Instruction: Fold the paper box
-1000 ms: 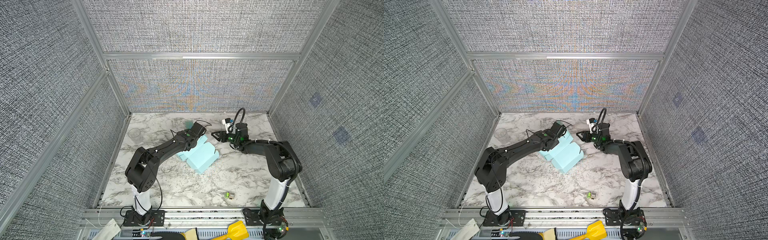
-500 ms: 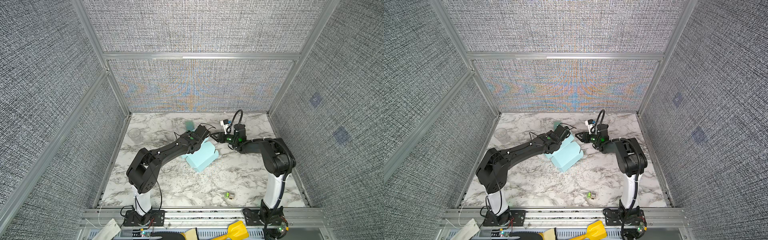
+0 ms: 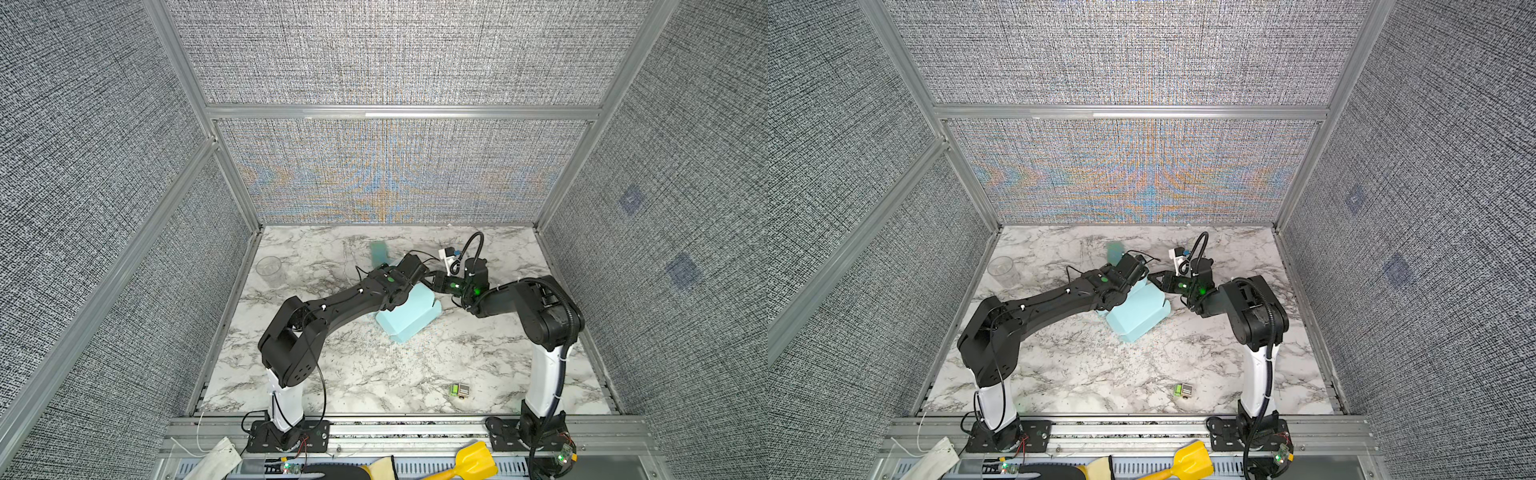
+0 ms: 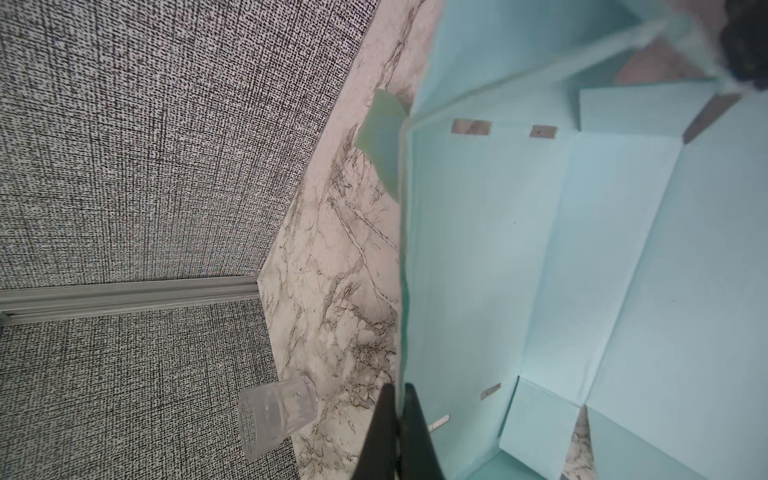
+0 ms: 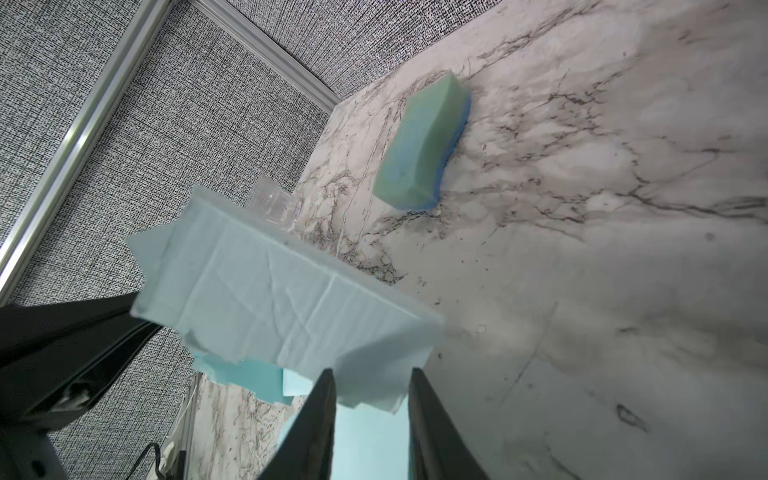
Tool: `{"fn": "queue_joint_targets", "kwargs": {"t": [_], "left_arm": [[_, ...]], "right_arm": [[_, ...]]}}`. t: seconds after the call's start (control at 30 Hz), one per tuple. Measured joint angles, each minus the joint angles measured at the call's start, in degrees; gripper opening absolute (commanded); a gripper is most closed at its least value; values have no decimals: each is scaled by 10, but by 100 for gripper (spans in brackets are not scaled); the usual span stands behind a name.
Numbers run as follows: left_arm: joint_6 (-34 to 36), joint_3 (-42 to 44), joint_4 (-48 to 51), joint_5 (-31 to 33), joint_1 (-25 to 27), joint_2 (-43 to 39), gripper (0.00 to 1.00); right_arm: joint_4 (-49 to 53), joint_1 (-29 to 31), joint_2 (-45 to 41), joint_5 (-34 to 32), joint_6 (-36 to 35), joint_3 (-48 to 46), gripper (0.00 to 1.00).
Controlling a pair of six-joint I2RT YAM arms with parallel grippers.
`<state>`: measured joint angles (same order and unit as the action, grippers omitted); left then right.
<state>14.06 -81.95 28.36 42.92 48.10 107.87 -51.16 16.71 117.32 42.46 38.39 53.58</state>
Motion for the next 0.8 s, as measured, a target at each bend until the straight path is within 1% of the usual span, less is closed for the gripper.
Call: {"fn": "queue_joint_targets", "kwargs": {"t": [0.17, 0.3, 0.43, 0.6, 0.8], "left_arm": [[-7, 5, -2, 6, 8, 0, 0], [-10, 11, -7, 10, 12, 0, 0], [-11, 20, -16, 17, 16, 0, 0], [-10, 41, -30, 21, 17, -7, 0], [-10, 53, -29, 21, 20, -7, 0]], "right_arm": [[5, 7, -14, -3, -4, -1, 30], [24, 9, -33, -15, -33, -10, 29], [74, 9, -58, -31, -72, -23, 29], [109, -3, -88, -42, -119, -29, 30], [114, -28, -105, -48, -148, -38, 32]]}}
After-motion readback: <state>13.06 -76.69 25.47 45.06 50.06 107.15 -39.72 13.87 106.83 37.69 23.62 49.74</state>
